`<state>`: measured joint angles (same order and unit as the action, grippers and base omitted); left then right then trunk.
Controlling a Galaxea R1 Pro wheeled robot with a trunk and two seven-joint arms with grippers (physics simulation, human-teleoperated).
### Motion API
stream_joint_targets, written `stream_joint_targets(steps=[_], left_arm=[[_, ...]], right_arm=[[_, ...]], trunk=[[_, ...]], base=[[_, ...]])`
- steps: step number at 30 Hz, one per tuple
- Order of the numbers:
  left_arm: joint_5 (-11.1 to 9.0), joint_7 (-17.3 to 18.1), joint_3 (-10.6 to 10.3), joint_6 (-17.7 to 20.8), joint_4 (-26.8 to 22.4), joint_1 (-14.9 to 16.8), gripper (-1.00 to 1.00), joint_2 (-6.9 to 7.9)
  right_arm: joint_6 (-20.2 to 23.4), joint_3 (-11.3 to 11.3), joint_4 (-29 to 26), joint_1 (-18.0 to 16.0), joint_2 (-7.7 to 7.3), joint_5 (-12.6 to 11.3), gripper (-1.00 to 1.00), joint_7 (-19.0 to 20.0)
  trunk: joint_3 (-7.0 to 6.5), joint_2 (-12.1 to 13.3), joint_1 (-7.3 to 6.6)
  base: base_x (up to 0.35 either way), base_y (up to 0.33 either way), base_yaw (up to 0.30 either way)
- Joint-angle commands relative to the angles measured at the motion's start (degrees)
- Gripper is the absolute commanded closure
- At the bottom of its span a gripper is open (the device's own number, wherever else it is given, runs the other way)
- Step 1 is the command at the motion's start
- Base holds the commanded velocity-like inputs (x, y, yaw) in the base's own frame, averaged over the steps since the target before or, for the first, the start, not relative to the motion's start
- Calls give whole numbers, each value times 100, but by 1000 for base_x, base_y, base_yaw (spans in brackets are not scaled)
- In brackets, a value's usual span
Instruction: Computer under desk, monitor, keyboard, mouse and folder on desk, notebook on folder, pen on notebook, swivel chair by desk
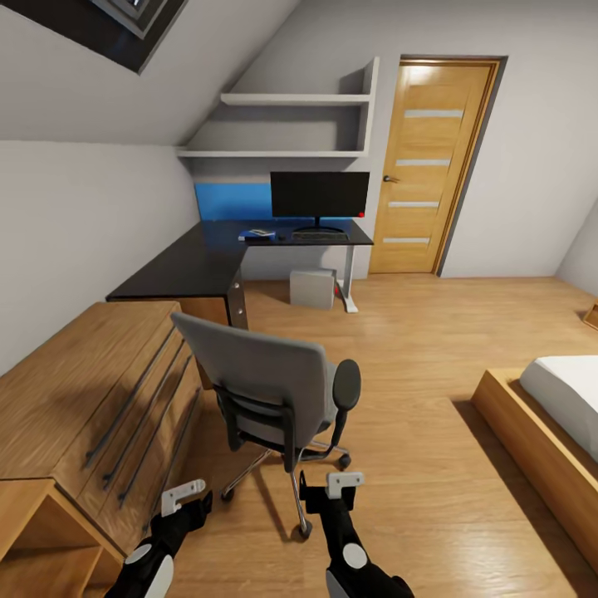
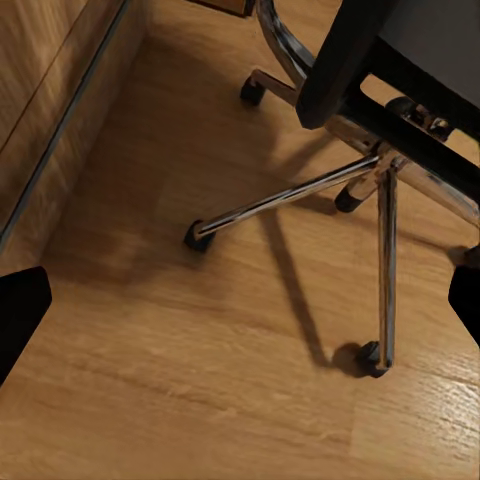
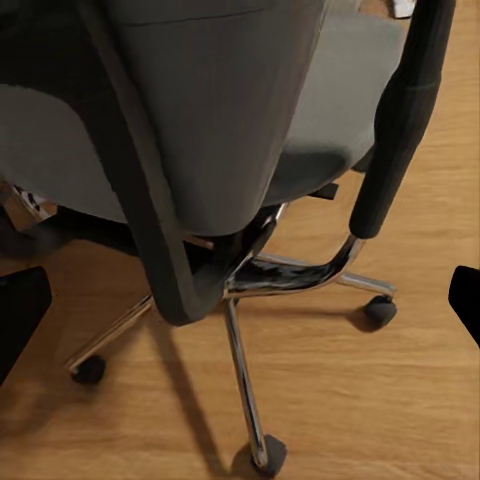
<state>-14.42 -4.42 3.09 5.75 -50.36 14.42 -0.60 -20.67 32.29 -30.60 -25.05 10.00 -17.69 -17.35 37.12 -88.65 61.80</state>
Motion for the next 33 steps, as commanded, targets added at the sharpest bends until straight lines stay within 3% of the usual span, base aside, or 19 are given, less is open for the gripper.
stream_joint_targets(steps=[1,27,33], left_arm=[[-60,-12,7,33,-8,0,-100,12],[-65,-27,-19,31,199,0,-100,42],[-69,-32,-19,31,209,0,-100,43]], right_arm=[[-44,46,9,-9,0,-29,-100,-35],[-174,93,-47,-10,0,29,-100,-48],[-170,102,-44,-11,0,24,-100,-302]], trunk=[[24,-44,22],[490,-1087,593],[598,-1328,725]], base=[[0,0,0],[0,0,0],[0,0,0]])
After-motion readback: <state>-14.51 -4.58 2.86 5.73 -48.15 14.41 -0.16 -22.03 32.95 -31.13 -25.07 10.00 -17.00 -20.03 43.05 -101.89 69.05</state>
